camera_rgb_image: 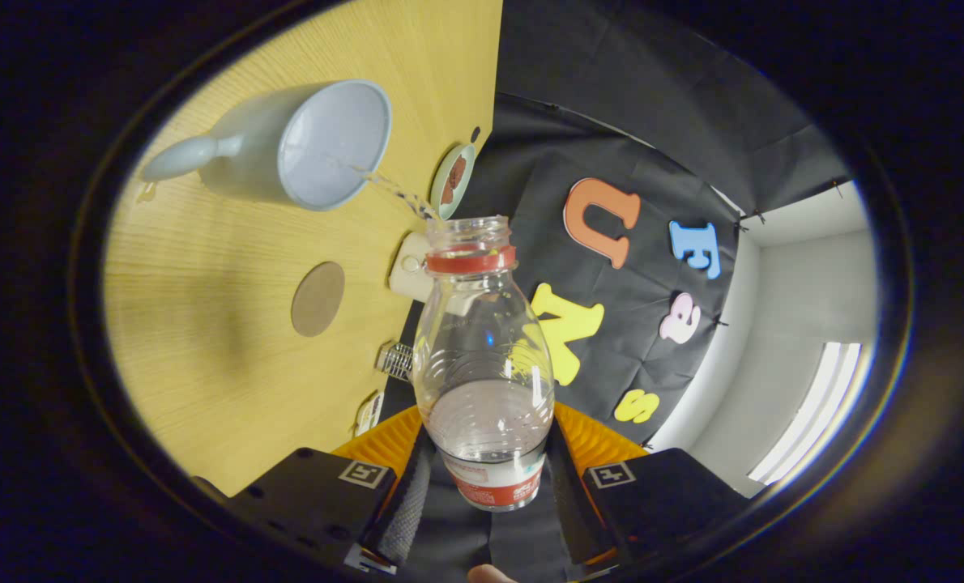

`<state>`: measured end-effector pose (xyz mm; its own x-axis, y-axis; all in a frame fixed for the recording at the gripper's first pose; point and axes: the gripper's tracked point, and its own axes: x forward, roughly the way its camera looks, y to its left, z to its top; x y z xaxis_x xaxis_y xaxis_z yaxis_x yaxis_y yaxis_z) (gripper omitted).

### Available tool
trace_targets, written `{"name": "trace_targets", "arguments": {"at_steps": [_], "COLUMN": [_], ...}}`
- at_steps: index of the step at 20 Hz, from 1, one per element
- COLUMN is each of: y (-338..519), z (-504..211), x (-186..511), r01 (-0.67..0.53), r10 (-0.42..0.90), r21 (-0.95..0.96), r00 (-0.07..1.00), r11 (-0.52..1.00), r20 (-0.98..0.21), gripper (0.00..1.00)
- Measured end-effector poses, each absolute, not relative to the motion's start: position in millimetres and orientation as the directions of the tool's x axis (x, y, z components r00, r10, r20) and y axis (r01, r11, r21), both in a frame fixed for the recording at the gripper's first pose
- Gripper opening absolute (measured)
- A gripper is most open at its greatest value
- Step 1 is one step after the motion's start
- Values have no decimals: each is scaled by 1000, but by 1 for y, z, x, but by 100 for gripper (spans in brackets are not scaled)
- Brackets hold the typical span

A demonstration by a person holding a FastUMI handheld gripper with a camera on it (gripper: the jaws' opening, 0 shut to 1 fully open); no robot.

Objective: Take the bottle from table, then pour the juice into the cup, finally place the bottle on the coaster

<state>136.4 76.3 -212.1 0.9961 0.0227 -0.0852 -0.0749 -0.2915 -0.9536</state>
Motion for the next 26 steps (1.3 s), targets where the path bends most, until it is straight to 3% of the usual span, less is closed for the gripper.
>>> {"name": "trace_targets", "arguments": {"at_steps": [26], "y": [88], "z": [-194], "x": [139], "r01": [-53], "r10": [46], "r21": [-912], "r00": [996], "r11": [-407], "r20": [-78], "gripper": [75]}}
